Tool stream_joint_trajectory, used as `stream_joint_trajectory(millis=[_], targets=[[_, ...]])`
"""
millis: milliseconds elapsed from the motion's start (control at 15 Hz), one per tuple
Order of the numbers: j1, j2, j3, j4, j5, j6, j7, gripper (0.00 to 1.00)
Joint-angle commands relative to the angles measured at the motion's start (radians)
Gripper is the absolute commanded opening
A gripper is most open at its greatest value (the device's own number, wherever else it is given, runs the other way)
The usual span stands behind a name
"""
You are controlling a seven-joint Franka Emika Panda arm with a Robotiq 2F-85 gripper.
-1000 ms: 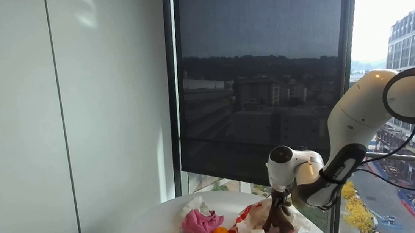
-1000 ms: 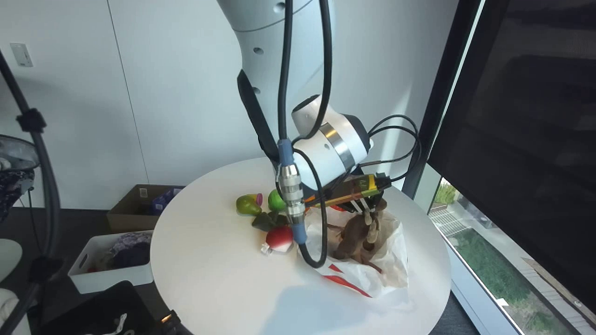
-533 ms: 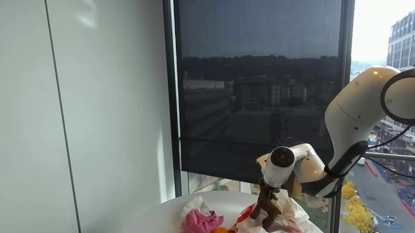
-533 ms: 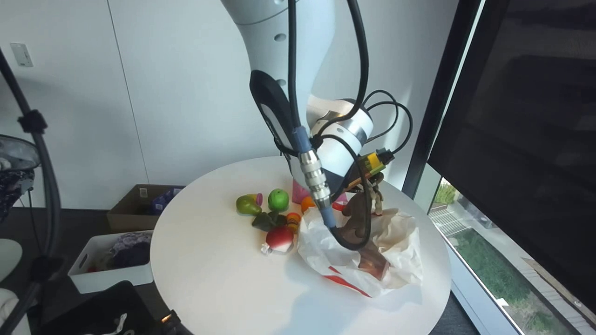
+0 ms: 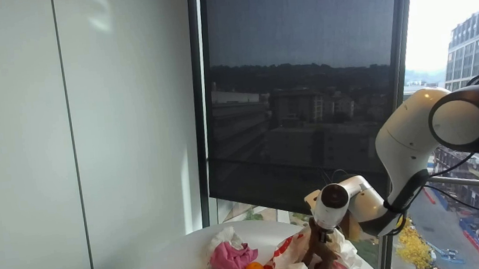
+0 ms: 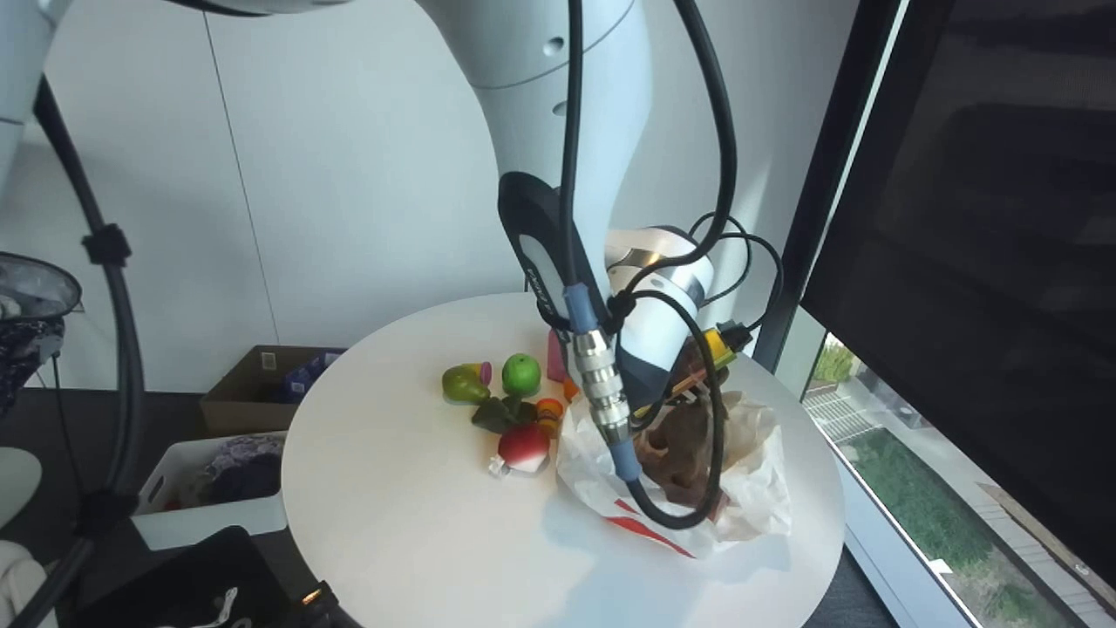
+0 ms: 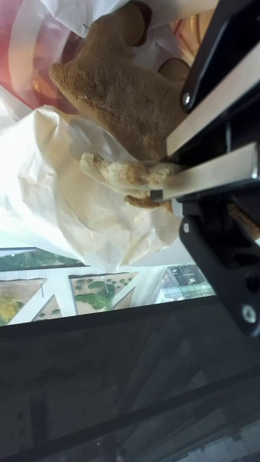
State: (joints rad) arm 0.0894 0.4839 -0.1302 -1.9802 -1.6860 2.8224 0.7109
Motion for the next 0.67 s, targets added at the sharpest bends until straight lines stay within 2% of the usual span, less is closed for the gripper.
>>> stream_joint_trajectory(millis=[0, 400, 600], targets=[[-0.006, 0.032, 0.000, -0.003, -0.053, 0.023, 0.067, 0.11], [-0.004, 0.101, 0.020, 0.012, -0.125, 0.030, 0.135, 0.11], [-0.010, 0.131, 0.027, 0.027, -0.116, 0.030, 0.144, 0.11]])
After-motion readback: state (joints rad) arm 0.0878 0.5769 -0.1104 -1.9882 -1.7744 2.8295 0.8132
